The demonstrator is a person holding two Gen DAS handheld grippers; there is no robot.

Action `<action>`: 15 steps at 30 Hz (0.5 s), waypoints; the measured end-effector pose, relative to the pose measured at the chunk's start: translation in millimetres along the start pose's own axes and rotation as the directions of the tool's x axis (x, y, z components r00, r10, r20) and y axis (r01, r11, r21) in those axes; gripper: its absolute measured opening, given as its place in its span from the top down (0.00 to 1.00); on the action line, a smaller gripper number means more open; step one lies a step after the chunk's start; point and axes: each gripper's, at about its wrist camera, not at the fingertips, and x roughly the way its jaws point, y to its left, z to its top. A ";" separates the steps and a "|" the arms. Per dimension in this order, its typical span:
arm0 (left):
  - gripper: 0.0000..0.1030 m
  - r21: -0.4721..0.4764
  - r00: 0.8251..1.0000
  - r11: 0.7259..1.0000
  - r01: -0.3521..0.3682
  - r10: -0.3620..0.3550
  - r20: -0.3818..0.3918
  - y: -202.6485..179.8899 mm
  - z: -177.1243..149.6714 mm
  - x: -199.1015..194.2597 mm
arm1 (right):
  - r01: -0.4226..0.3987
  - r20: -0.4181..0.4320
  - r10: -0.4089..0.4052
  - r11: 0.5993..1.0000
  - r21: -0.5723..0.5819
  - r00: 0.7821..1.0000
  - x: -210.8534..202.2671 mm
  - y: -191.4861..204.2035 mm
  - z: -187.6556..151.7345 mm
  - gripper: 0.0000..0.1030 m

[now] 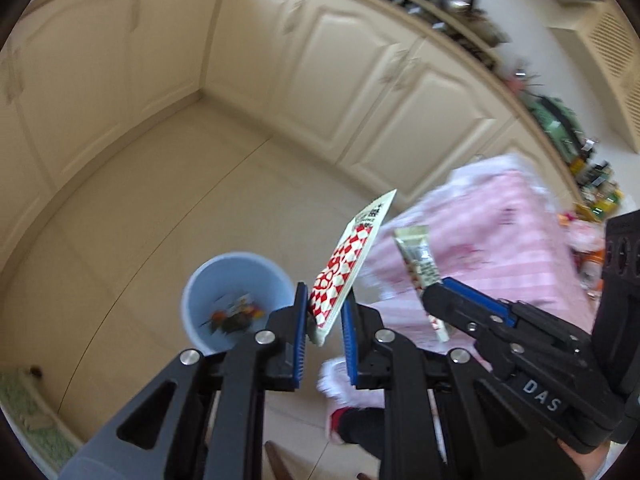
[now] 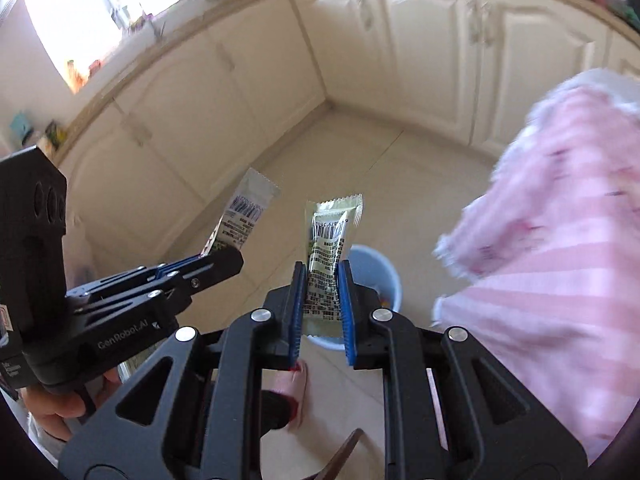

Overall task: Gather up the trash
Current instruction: 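Carry both wrappers over the bin and open both tools to drop them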

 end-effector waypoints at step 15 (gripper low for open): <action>0.41 -0.113 0.976 0.989 -0.096 0.071 -0.204 46.9 13.6 118.1 | 0.004 -0.170 0.011 0.996 0.086 0.985 102.9 -33.8 -9.8 0.84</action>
